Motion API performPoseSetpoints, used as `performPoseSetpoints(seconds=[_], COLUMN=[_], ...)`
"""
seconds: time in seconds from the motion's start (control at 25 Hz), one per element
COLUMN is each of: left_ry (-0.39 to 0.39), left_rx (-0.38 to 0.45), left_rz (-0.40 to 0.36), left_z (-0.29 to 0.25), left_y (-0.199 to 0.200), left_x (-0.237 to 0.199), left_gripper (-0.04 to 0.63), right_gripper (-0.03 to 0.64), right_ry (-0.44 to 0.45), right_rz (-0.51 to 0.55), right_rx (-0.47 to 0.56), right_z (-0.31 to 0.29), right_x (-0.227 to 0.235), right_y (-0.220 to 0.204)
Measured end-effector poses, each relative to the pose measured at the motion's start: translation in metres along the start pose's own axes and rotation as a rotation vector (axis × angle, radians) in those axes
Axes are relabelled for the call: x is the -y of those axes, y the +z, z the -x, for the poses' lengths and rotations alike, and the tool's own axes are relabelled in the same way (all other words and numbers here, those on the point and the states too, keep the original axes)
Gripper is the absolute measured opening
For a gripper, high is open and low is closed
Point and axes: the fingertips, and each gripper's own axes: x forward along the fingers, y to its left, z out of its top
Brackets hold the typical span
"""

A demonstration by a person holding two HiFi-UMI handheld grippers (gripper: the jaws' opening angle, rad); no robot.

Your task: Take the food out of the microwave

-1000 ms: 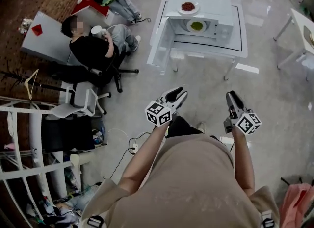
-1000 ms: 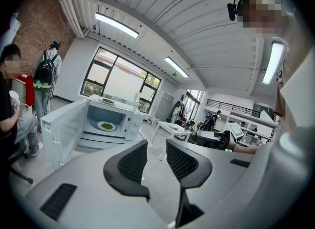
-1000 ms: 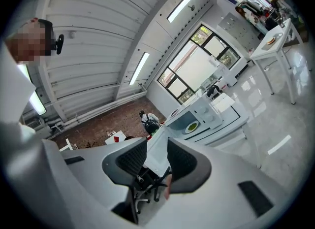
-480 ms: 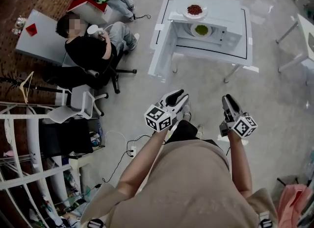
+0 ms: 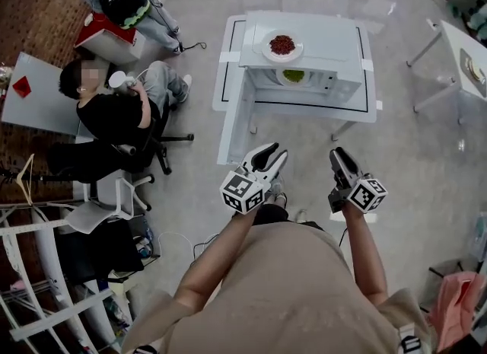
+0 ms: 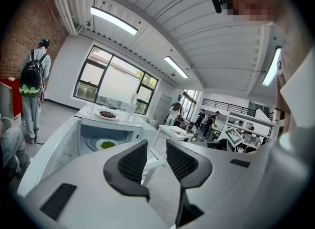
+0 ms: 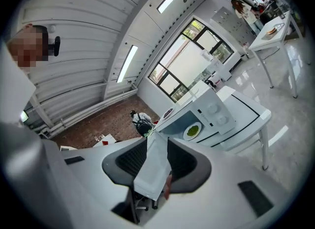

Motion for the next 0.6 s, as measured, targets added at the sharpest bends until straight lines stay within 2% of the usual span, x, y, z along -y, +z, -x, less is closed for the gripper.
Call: performPoseSetpoints(seconds=[0.36,0.6], left_ry=[-0.057,-0.099], left_rx=[-0.010,-0.009], left_rz=[-0.006,-0.013], left_z=[-0.031,-0.048], left_y=[0.028,0.042], left_x=[-0.048,-0.065], left_gripper=[0.112,0.112], right_gripper=[0.117,0.117], right_ry=[-0.053,-0.075], right_rz=[-0.014,-0.012], right_rx=[0.039,0.042], right_z=[-0.062,-0.096], right_x=[0.012,0.024], right_y=[0.018,0.025])
